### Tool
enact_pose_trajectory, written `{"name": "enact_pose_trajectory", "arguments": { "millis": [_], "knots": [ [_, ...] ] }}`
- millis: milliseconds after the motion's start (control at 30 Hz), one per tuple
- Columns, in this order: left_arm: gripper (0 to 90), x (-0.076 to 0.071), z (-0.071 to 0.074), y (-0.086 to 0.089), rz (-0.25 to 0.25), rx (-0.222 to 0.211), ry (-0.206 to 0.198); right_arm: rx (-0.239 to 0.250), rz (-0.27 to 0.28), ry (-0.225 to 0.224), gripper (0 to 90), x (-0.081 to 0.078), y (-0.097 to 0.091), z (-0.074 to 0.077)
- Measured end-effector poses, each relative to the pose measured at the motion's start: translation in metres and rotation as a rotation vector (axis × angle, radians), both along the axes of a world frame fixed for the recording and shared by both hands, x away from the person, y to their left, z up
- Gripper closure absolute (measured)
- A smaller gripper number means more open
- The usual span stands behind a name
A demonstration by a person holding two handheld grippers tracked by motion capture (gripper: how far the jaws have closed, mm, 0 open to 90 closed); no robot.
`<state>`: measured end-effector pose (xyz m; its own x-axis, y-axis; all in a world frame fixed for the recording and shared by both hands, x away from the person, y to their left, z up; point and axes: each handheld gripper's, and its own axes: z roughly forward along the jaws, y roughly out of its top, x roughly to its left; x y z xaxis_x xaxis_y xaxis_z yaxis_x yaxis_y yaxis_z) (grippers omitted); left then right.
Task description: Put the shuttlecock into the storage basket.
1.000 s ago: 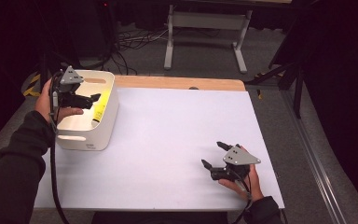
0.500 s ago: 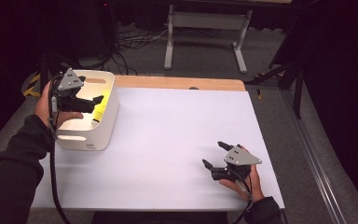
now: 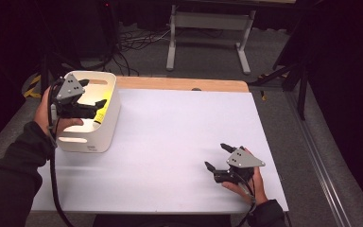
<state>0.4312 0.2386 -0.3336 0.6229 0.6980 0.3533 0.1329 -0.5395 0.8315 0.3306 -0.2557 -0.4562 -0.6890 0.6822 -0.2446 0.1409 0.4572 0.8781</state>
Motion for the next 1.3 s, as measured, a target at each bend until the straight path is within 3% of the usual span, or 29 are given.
{"name": "enact_pose_trajectory", "arguments": {
  "millis": [67, 433, 867, 1300],
  "knots": [
    [17.0, -0.008, 0.002, 0.0, -0.017, -0.025, -0.024, 0.002, -0.002, -0.004, 18.0, -0.001, 0.0, 0.001],
    [16.8, -0.035, 0.0, -0.006, -0.069, -0.059, -0.079, 0.006, 0.001, -0.01, 18.0, -0.002, 0.002, 0.003],
    [15.5, -0.057, -0.011, -0.017, -0.128, -0.108, -0.094, 0.01, 0.005, -0.021, 18.0, -0.006, 0.005, 0.007],
    [12.6, -0.07, -0.018, -0.025, -0.172, -0.122, -0.092, 0.012, 0.02, -0.027, 17.8, -0.008, 0.007, 0.009]
  ]
}}
